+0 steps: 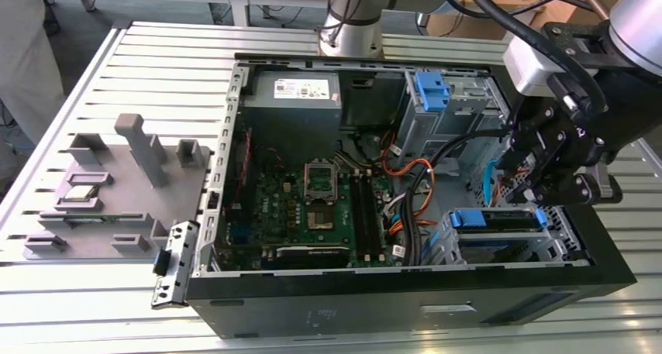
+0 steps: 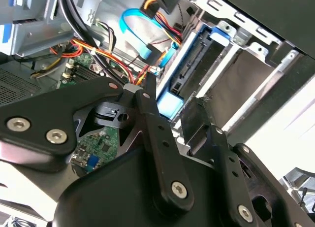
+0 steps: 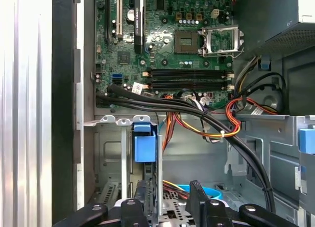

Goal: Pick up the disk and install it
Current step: 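Insert the first disk wire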

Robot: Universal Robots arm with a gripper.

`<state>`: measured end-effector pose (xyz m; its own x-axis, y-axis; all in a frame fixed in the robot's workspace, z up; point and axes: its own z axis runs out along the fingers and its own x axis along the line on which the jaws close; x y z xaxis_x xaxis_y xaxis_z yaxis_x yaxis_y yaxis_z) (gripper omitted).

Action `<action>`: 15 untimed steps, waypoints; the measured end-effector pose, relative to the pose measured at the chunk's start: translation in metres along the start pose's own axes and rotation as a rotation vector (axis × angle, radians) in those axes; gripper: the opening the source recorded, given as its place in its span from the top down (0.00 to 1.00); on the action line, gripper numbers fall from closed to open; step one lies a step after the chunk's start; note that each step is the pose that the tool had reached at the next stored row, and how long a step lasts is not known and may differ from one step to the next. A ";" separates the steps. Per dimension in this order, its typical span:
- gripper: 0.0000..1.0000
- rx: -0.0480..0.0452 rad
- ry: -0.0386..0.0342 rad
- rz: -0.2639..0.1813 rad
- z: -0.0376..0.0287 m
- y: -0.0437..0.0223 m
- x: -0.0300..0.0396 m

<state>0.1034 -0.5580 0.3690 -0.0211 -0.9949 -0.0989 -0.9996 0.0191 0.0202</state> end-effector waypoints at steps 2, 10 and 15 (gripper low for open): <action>0.53 -0.0002 0.0002 0.000 0.0004 0.0000 -0.0024; 0.53 -0.0060 0.0002 0.001 0.0020 -0.0024 -0.0100; 0.53 -0.0179 0.0006 0.002 0.0026 -0.0094 -0.0124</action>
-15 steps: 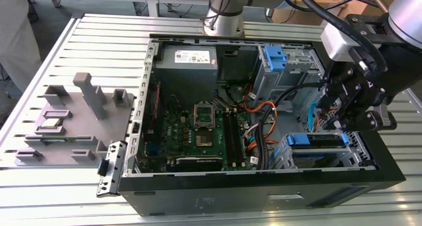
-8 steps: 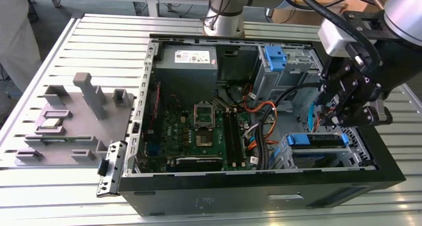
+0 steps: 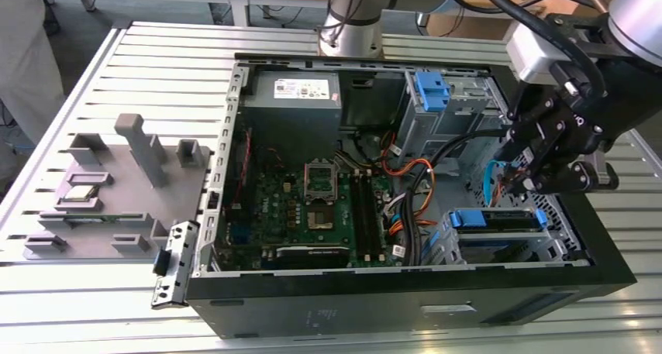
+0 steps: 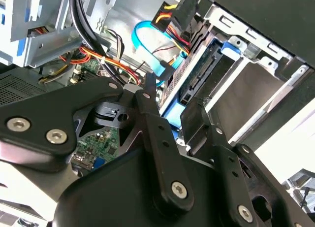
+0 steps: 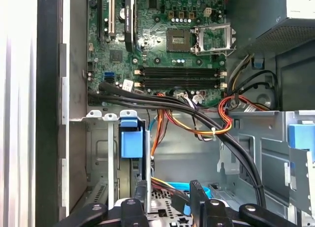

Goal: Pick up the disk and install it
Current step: 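Insert the first disk wire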

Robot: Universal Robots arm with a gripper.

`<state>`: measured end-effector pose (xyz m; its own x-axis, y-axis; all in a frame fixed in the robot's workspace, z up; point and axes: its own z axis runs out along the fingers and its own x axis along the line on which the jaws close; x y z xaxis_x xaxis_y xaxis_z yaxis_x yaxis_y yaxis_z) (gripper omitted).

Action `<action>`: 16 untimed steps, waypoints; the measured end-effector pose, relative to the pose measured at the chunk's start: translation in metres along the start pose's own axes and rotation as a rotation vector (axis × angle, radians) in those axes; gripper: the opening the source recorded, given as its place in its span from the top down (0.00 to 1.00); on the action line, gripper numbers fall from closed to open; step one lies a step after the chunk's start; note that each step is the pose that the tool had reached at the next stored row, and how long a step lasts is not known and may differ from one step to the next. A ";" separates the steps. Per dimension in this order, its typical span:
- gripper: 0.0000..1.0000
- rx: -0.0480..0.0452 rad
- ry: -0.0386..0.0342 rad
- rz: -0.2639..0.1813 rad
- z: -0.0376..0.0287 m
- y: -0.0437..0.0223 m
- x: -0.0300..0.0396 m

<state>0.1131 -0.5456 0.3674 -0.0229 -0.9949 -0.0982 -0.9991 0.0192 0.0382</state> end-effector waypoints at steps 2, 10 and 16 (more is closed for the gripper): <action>0.53 -0.0047 0.0000 0.000 0.0002 -0.0037 -0.0007; 0.53 -0.0149 0.0007 0.002 0.0017 -0.0138 -0.0040; 0.53 -0.0165 0.0212 0.003 0.0086 -0.0158 -0.0070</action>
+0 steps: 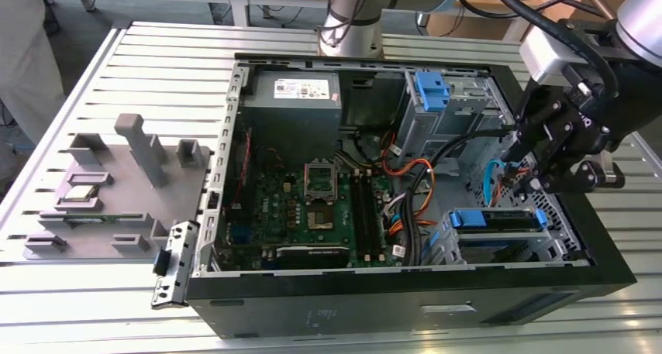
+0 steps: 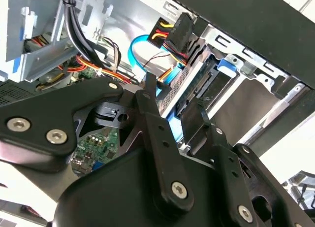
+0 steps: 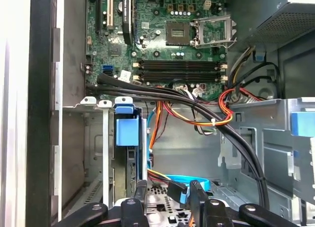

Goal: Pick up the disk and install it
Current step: 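Insert the first disk wire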

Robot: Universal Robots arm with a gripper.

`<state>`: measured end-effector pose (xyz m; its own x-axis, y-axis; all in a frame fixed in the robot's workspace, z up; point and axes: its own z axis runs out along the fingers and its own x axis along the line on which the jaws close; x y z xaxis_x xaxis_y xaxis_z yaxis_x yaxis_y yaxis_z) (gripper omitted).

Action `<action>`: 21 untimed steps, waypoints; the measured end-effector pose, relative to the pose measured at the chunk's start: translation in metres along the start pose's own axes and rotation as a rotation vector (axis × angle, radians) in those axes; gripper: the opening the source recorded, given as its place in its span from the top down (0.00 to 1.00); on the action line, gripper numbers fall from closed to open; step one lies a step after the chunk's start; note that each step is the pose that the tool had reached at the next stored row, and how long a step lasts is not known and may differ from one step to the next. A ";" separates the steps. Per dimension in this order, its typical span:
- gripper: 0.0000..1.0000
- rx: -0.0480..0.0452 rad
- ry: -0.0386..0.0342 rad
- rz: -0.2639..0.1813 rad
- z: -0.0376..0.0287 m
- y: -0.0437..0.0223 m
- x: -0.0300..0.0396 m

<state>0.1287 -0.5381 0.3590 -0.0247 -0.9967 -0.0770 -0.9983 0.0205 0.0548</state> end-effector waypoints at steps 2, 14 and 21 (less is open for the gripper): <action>0.53 0.0000 0.0098 0.000 0.0004 -0.0001 -0.0004; 0.53 0.0003 0.0204 0.001 0.0017 -0.0002 -0.0004; 0.53 0.0004 0.0234 0.001 0.0019 -0.0002 -0.0003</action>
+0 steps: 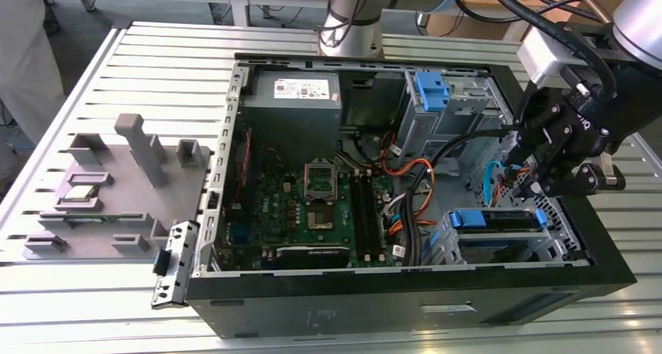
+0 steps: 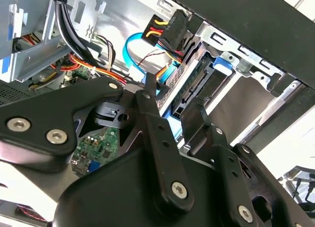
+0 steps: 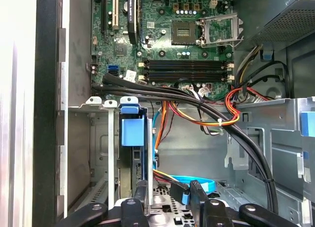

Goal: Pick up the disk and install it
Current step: 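Insert the first disk wire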

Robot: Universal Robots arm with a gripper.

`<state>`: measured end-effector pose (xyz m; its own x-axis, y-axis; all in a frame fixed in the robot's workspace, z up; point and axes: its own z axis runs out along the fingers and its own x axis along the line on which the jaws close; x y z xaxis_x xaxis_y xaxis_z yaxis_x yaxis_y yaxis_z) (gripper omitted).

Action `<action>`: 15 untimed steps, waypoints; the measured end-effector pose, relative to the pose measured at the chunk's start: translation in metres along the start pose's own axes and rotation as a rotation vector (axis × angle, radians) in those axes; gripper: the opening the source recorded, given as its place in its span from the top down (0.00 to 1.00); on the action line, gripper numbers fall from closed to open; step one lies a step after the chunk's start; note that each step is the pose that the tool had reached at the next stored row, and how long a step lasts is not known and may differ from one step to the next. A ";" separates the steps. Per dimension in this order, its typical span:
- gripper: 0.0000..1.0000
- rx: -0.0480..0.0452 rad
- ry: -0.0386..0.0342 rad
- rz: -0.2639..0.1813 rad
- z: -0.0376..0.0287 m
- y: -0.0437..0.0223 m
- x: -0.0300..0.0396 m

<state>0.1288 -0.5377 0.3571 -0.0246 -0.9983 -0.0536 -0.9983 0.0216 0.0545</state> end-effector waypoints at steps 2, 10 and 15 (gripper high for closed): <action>0.53 0.0000 0.0001 0.000 0.0000 0.0000 0.0000; 0.84 0.0000 0.0003 0.000 0.0000 0.0000 0.0000; 0.84 0.0000 0.0004 0.000 0.0000 0.0000 0.0000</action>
<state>0.1288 -0.5377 0.3571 -0.0246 -0.9983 -0.0532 -0.9983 0.0216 0.0545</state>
